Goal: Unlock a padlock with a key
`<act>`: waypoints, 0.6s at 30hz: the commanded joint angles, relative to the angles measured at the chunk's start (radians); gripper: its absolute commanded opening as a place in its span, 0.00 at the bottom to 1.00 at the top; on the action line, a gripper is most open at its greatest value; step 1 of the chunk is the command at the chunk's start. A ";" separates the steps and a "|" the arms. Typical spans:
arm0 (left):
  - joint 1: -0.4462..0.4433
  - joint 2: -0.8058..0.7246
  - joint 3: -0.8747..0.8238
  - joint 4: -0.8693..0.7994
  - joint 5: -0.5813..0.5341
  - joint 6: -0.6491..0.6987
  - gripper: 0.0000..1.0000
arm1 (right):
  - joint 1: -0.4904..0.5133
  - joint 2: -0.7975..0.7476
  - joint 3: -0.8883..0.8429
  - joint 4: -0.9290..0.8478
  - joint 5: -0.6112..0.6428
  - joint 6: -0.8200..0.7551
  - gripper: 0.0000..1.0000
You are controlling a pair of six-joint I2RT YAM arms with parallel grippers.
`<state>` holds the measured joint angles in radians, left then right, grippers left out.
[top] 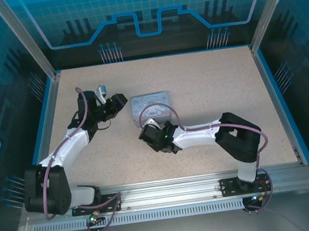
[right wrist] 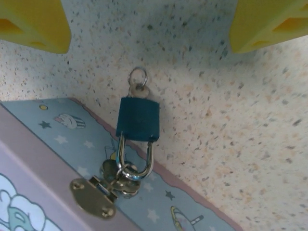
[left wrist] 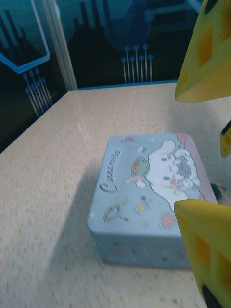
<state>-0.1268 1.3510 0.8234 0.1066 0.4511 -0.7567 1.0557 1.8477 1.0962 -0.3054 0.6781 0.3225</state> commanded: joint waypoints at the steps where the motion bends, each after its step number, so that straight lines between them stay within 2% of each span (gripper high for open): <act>1: 0.006 0.058 0.069 0.042 0.095 0.026 0.55 | 0.003 0.038 0.055 0.024 0.086 0.018 0.83; 10: -0.045 0.185 0.171 0.062 0.128 0.032 0.53 | -0.008 0.128 0.085 0.054 0.091 0.083 0.72; 18: -0.117 0.284 0.254 0.059 0.144 0.039 0.51 | -0.032 0.140 0.048 0.121 0.101 0.090 0.64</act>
<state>-0.2214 1.6043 1.0378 0.1570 0.5571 -0.7502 1.0389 1.9686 1.1599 -0.2241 0.7509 0.3931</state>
